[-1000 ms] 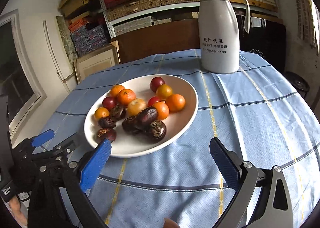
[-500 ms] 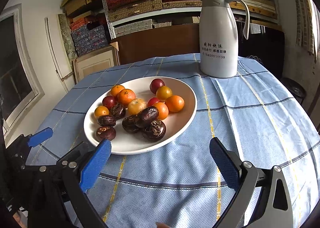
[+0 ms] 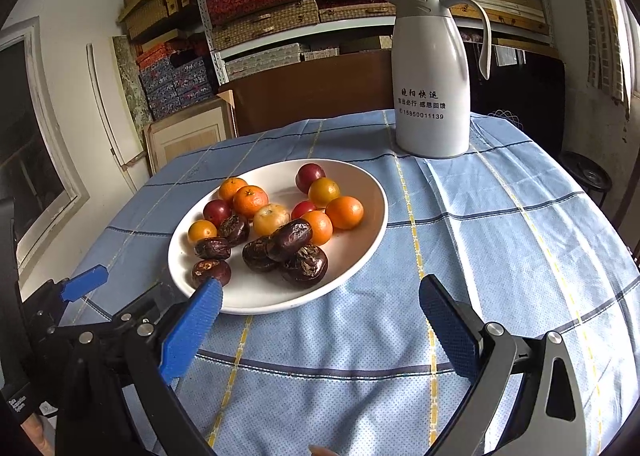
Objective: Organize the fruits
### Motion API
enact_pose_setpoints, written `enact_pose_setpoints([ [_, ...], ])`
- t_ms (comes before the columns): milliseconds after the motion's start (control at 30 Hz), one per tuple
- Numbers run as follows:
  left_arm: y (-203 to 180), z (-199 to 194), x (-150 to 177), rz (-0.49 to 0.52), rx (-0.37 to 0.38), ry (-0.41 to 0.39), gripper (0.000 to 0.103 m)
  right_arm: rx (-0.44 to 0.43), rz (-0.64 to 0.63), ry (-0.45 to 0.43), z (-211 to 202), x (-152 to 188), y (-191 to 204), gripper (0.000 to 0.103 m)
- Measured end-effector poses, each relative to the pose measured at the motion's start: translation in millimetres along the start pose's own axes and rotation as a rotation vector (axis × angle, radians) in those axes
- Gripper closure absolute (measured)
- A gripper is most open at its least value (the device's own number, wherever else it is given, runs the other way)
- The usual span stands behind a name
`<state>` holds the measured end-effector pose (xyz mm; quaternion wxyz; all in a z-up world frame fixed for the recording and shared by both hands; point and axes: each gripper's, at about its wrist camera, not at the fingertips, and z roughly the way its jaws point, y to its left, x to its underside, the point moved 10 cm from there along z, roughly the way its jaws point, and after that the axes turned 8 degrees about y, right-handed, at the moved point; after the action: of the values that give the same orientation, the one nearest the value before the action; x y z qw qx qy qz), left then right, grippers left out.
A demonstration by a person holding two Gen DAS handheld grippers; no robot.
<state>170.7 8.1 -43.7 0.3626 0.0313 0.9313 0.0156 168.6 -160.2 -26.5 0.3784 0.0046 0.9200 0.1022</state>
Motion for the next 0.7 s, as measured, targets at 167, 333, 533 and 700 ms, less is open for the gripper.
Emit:
enact_pose_setpoints([
  [167, 2.2, -0.2, -1.1, -0.007, 0.002, -0.003, 0.004, 0.004, -0.009, 0.005, 0.9, 1.2, 1.7, 0.004],
  [333, 1.3, -0.2, -1.2, -0.005, 0.003, -0.003, 0.004, 0.006, -0.014, 0.010, 1.7, 2.4, 2.8, 0.004],
  [533, 1.0, -0.1, -1.0, -0.004, 0.003, -0.003, 0.004, 0.006, -0.013, 0.009, 1.4, 2.7, 3.2, 0.004],
  [700, 1.2, 0.2, -1.0, -0.003, 0.001, -0.002, 0.004, 0.006, -0.014, 0.010, 1.5, 2.9, 3.3, 0.004],
])
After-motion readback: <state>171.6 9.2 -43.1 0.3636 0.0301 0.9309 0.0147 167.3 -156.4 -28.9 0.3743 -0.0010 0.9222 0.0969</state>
